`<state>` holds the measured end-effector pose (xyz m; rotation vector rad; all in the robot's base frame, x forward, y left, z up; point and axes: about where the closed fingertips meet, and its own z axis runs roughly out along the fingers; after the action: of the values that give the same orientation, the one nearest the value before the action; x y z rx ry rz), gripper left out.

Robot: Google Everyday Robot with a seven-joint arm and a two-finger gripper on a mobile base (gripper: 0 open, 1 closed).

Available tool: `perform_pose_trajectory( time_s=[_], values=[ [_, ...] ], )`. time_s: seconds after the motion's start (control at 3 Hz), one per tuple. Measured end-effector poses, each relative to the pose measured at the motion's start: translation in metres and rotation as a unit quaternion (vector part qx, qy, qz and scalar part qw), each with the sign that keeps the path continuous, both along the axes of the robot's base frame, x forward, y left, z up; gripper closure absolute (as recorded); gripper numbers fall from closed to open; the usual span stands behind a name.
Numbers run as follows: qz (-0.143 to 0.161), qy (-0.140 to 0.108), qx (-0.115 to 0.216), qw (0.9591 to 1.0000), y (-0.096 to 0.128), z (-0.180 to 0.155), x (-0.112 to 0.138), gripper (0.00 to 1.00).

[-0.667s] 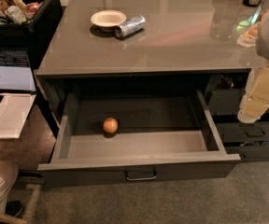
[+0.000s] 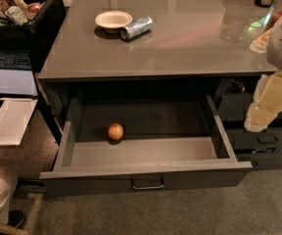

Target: Pick orange from top drawer and place on counter

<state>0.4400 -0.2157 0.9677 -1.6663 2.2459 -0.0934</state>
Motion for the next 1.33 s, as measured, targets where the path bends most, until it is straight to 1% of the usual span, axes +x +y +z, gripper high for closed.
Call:
perform_pose_trajectory(
  time_s=[0.33, 0.67, 1.0, 1.33],
  values=[
    [-0.024, -0.007, 0.042, 0.9988, 0.006, -0.034, 0.012, 0.0],
    [-0.05, -0.01, 0.106, 0.993, 0.024, -0.083, 0.027, 0.0],
    [-0.051, -0.013, 0.175, 0.9831, 0.058, -0.131, 0.043, 0.0],
    [-0.059, -0.05, 0.186, 0.9796, 0.062, -0.122, 0.061, 0.0]
  ],
)
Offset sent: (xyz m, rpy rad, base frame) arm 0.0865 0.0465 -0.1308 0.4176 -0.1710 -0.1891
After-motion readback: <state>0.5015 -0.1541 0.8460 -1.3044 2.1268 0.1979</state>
